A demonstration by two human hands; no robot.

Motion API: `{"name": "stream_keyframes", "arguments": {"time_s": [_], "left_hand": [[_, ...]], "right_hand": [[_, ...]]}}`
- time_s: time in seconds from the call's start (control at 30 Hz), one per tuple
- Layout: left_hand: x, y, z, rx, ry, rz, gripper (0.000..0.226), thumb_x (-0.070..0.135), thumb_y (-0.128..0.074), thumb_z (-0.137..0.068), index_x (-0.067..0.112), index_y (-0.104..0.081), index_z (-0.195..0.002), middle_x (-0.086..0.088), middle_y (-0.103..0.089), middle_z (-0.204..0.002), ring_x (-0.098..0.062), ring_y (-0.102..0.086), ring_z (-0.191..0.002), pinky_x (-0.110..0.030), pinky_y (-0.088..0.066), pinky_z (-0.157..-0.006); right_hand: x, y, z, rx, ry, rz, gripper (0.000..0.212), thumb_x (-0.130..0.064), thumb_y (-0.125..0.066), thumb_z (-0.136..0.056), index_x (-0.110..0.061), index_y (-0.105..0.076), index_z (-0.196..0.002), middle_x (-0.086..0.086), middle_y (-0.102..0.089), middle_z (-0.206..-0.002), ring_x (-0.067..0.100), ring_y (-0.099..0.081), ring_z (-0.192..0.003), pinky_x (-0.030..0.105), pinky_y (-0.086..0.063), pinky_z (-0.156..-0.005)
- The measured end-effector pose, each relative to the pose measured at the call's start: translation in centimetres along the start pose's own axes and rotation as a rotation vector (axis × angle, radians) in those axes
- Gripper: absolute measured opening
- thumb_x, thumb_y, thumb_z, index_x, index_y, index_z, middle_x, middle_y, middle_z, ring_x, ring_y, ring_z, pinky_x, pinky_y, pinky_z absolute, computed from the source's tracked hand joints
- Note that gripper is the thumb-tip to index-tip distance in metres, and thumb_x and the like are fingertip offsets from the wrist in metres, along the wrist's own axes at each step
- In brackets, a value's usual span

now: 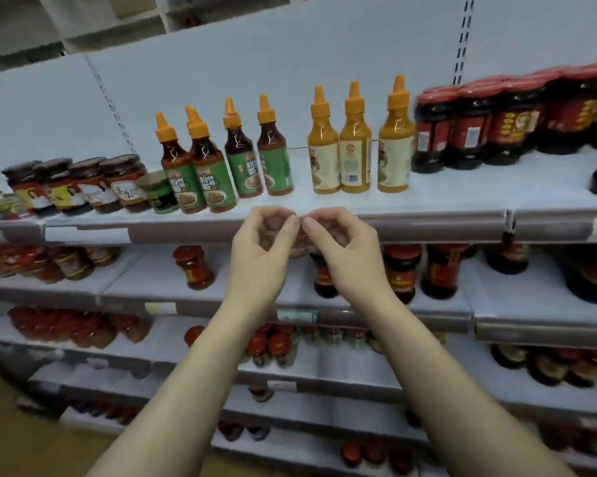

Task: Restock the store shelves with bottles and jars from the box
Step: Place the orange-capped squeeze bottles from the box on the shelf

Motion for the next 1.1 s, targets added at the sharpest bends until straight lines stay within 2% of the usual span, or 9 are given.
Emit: {"name": "stream_keyframes", "arguments": {"time_s": [0.1,0.27,0.37,0.43,0.53,0.6,0.67,0.87,1.1], "left_hand": [[-0.5,-1.6,3.0,-0.037,0.012,0.034,0.005,0.02,-0.066,-0.101,0.019,-0.067,-0.106,-0.001,-0.074,-0.098,-0.024,-0.073,-0.102,-0.053,-0.061,-0.089],[-1.7,-2.9,8.8,-0.131,0.074,0.126,0.008,0.017,-0.063,-0.103,0.014,-0.066,-0.109,-0.005,-0.073,-0.104,-0.016,-0.072,-0.099,-0.031,-0.062,-0.08],[-2.7,-2.8,12.0,-0.17,0.093,0.176,0.008,0.016,-0.063,-0.102,0.013,-0.066,-0.109,-0.004,-0.073,-0.103,-0.014,-0.072,-0.096,-0.028,-0.06,-0.08],[-3.3,-2.7,13.9,-0.178,0.118,0.172,0.009,0.016,-0.063,-0.102,0.012,-0.065,-0.11,-0.004,-0.073,-0.101,-0.01,-0.071,-0.091,-0.024,-0.058,-0.077],[-3.8,-2.4,16.4,-0.194,0.196,0.205,0.011,0.015,-0.063,-0.102,0.01,-0.065,-0.112,-0.007,-0.074,-0.101,-0.015,-0.073,-0.092,-0.032,-0.063,-0.079],[-3.7,-2.2,17.3,-0.203,0.219,0.22,0.01,0.013,-0.063,-0.102,0.009,-0.065,-0.111,-0.011,-0.074,-0.101,-0.024,-0.073,-0.095,-0.045,-0.063,-0.084],[-3.5,-2.1,17.9,-0.209,0.213,0.216,0.01,0.013,-0.064,-0.102,0.008,-0.064,-0.11,-0.012,-0.073,-0.101,-0.027,-0.073,-0.096,-0.05,-0.062,-0.085],[-2.7,-5.0,20.2,-0.226,0.213,0.216,0.012,0.012,-0.064,-0.101,0.008,-0.065,-0.113,-0.007,-0.074,-0.103,-0.017,-0.074,-0.097,-0.038,-0.064,-0.084],[-1.2,-15.3,25.2,-0.26,0.197,0.183,0.007,0.014,-0.064,-0.102,0.013,-0.065,-0.109,-0.009,-0.072,-0.101,-0.022,-0.072,-0.098,-0.035,-0.064,-0.081]], "right_hand": [[-0.2,2.3,3.2,0.064,-0.027,0.038,0.01,-0.015,-0.071,-0.099,-0.007,-0.074,-0.104,0.006,-0.078,-0.097,0.019,-0.075,-0.094,0.032,-0.063,-0.084],[-0.9,4.1,9.9,0.143,-0.099,0.172,0.011,-0.02,-0.069,-0.101,-0.012,-0.074,-0.107,0.004,-0.077,-0.098,0.018,-0.075,-0.095,0.035,-0.063,-0.085],[-1.0,4.4,13.5,0.187,-0.136,0.251,0.011,-0.023,-0.07,-0.101,-0.014,-0.075,-0.105,0.003,-0.077,-0.098,0.019,-0.074,-0.095,0.04,-0.063,-0.087],[-0.9,4.7,15.4,0.213,-0.156,0.285,0.011,-0.022,-0.07,-0.101,-0.012,-0.075,-0.105,0.002,-0.078,-0.095,0.017,-0.075,-0.092,0.037,-0.063,-0.083],[-0.9,4.8,18.1,0.229,-0.203,0.28,0.009,-0.019,-0.069,-0.101,-0.012,-0.075,-0.103,-0.005,-0.078,-0.086,0.006,-0.073,-0.083,0.021,-0.057,-0.072],[-1.1,5.0,19.3,0.23,-0.205,0.27,0.01,-0.017,-0.069,-0.101,-0.009,-0.075,-0.104,-0.006,-0.077,-0.085,0.004,-0.072,-0.082,0.018,-0.056,-0.071],[-1.3,5.2,20.2,0.233,-0.201,0.269,0.011,-0.016,-0.069,-0.101,-0.007,-0.074,-0.104,-0.006,-0.076,-0.085,0.004,-0.072,-0.081,0.018,-0.056,-0.071],[-2.5,8.3,22.1,0.196,-0.188,0.296,0.012,-0.017,-0.068,-0.102,-0.008,-0.074,-0.106,0.002,-0.077,-0.093,0.012,-0.074,-0.089,0.025,-0.06,-0.078],[-4.0,20.1,25.2,0.207,-0.191,0.33,0.011,-0.02,-0.068,-0.102,-0.011,-0.073,-0.105,-0.001,-0.076,-0.093,0.016,-0.073,-0.091,0.039,-0.063,-0.085]]}}
Point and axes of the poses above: each hand's wrist, its own z-axis away from the middle knuckle, its own y-axis out of the back of the hand, x = y × z, the point moved 5 cm from there along -z, towards the middle knuckle
